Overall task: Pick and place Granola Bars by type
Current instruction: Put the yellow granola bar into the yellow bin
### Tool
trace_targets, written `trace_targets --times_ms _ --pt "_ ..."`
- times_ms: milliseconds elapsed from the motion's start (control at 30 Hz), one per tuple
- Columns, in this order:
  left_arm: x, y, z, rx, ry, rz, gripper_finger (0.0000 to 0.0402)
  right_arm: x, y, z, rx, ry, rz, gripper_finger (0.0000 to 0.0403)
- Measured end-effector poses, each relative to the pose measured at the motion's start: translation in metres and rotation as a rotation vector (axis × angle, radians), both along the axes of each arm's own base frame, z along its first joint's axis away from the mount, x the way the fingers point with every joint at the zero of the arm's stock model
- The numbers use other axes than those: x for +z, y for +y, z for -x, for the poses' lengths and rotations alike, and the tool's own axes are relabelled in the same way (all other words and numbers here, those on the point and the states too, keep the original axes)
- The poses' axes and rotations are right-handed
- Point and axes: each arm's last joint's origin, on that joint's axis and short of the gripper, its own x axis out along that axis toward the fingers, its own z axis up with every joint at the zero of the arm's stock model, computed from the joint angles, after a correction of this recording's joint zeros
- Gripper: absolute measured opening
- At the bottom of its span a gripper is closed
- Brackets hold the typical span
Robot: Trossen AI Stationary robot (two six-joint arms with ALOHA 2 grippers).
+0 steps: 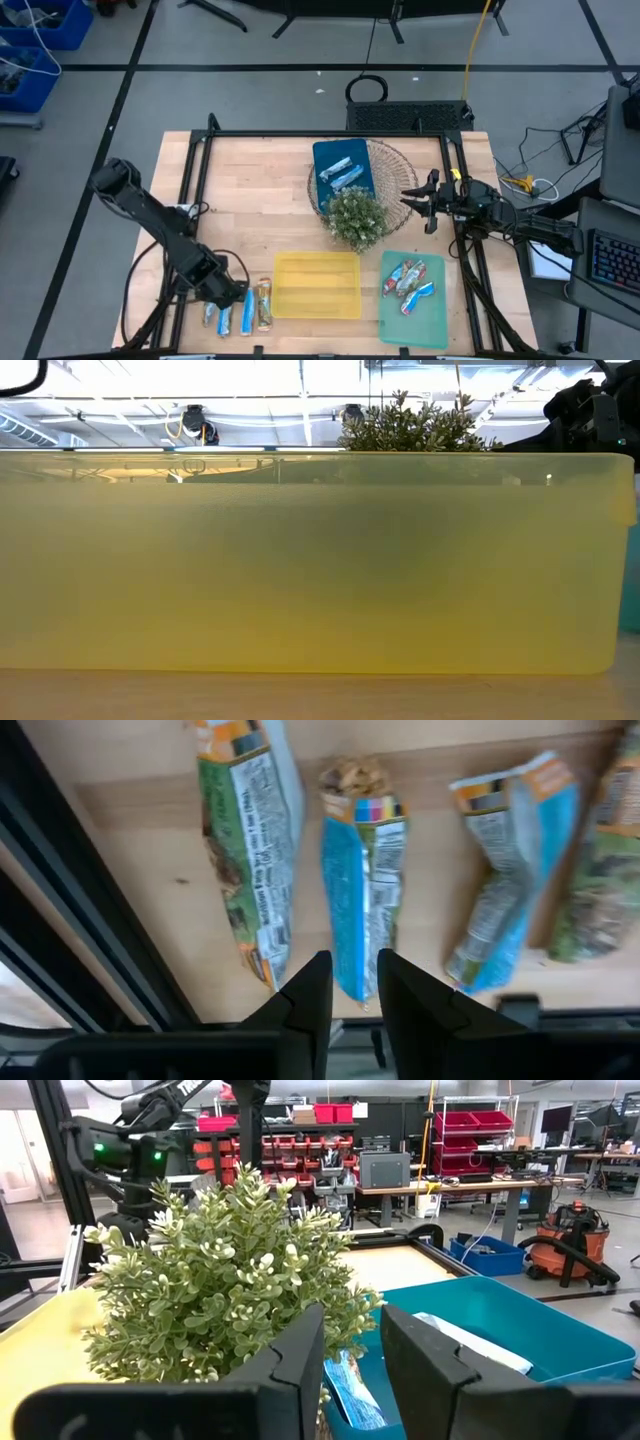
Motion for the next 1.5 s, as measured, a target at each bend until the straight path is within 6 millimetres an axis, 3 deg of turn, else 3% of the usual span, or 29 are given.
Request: trace_targets --times_ms 667,1000,1167,1500 --pt "-0.012 -0.005 0.018 0.029 0.107 -0.100 0.0088 0.000 0.000 0.000 0.000 -0.001 0.000 0.0093" --pt "-0.040 -0.001 0.021 0.019 0.012 -0.067 0.0088 0.000 0.000 0.000 0.000 -0.001 0.000 0.0093" --pt "-0.041 -0.002 0.019 0.020 -0.007 -0.042 0.0088 0.000 0.000 0.000 0.000 0.000 0.000 0.0093" --pt "-0.039 -0.005 0.009 -0.065 -0.254 -0.102 0.0088 0.000 0.000 0.000 0.000 -0.001 0.000 0.0093"
